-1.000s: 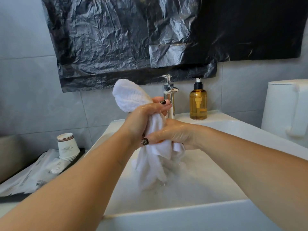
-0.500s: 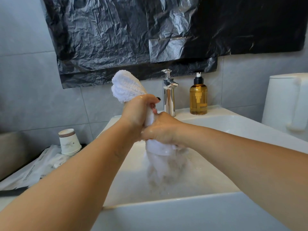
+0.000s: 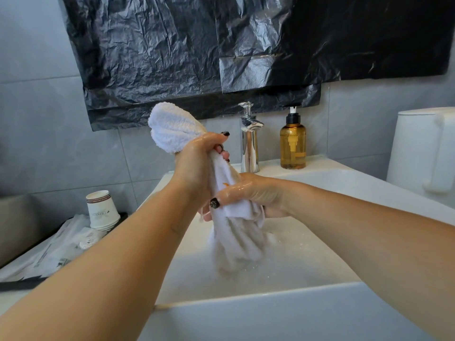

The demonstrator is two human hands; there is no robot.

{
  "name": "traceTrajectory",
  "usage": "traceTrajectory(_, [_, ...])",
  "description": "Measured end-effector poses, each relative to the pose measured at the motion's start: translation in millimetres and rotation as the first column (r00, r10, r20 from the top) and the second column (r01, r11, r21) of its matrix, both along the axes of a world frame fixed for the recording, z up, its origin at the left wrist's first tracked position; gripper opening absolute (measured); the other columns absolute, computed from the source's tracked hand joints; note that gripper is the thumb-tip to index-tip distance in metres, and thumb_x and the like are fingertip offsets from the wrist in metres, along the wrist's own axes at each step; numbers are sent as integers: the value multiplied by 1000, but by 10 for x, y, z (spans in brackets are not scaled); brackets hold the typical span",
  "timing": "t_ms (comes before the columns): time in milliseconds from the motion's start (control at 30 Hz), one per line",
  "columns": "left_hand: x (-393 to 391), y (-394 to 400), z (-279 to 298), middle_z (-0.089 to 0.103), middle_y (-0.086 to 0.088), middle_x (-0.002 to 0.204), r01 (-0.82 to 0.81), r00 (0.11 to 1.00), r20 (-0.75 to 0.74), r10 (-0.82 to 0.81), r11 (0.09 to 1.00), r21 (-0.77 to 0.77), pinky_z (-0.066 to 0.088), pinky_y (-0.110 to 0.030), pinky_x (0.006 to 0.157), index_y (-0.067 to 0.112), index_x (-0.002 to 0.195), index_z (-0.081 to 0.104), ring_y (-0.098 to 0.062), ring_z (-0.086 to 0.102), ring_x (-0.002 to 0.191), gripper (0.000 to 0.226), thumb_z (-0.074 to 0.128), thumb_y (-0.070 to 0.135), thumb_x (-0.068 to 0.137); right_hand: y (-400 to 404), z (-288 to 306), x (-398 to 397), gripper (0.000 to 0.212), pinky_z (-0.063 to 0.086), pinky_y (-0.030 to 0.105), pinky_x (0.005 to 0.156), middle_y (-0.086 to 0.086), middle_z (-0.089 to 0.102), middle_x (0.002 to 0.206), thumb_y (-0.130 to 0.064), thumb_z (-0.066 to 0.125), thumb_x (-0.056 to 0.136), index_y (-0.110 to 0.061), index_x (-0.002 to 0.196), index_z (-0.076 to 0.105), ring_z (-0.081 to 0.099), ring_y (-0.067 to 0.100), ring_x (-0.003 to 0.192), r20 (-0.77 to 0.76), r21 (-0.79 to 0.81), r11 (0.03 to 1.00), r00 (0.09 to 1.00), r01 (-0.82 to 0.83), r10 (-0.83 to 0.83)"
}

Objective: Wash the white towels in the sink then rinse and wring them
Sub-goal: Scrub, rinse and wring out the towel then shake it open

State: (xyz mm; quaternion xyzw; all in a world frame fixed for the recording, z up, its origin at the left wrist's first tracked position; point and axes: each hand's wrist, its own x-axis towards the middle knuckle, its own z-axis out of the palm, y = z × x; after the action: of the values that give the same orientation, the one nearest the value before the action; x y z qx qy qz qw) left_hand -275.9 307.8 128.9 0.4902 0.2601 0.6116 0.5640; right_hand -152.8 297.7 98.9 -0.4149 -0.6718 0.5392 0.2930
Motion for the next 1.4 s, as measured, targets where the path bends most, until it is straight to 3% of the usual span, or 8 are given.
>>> traceTrajectory(133, [17,-12,-22,39,1,55,1,1000,21,-1,1000,-2,36,-23,51,17,57,40,-10,41,46,35,56,6,87,-11,11,-42,66,46,48,105,18,66,121,-22,82,63,-6,123,61,63,31,115,95,36,999,995,39,-43])
traceTrajectory(333, [-9,-39,33,42,3,48,-43,994,104,45,999,-18,40,-20,47,17,52,43,-8,44,43,38,56,3,84,-86,70,-220,28,48,32,66,2,57,69,-19,69,52,-12,78,59,59,21,67,88,262,936,960,234,-264])
traceTrajectory(533, [-16,-74,61,42,2,48,-43,992,115,44,999,-11,39,-22,47,18,51,42,-10,41,43,38,57,8,84,-89,0,-209,12,54,36,77,3,66,74,-6,72,74,-13,82,68,65,20,74,-37,254,944,977,212,-210])
traceTrajectory(667, [-83,-66,109,44,2,46,-54,988,142,57,998,-19,37,-24,50,19,45,41,-11,39,43,43,56,12,85,-73,-11,-132,41,49,49,100,16,71,110,-14,79,75,-8,112,66,68,33,105,-140,101,992,988,77,-63])
traceTrajectory(800, [-99,-75,124,42,3,46,-5,982,188,11,1000,-30,33,-24,52,21,45,39,-11,37,44,44,54,13,85,-107,5,-81,33,54,44,95,18,72,106,-13,76,79,-9,110,64,68,34,104,-116,23,998,991,-56,59])
traceTrajectory(1167, [-80,5,32,40,2,52,-38,976,211,45,999,-37,38,-23,55,18,52,40,-9,43,46,38,54,6,85,-64,-45,-205,29,51,38,70,3,58,73,-14,71,57,-9,85,64,58,20,70,27,309,909,953,280,-303])
traceTrajectory(1300, [-118,89,29,60,-1,71,-126,992,-16,125,985,-114,47,-27,63,12,81,58,-13,61,67,15,64,25,87,-30,49,-120,28,42,32,64,3,55,74,-7,75,67,4,90,63,52,19,69,66,415,845,915,338,-399])
traceTrajectory(1400, [-133,113,8,68,-2,113,-84,945,-326,11,974,-208,48,-34,83,18,116,61,-18,63,105,62,72,60,72,34,147,123,29,36,30,62,5,55,74,-6,76,67,9,87,61,48,18,68,52,483,768,862,421,-505])
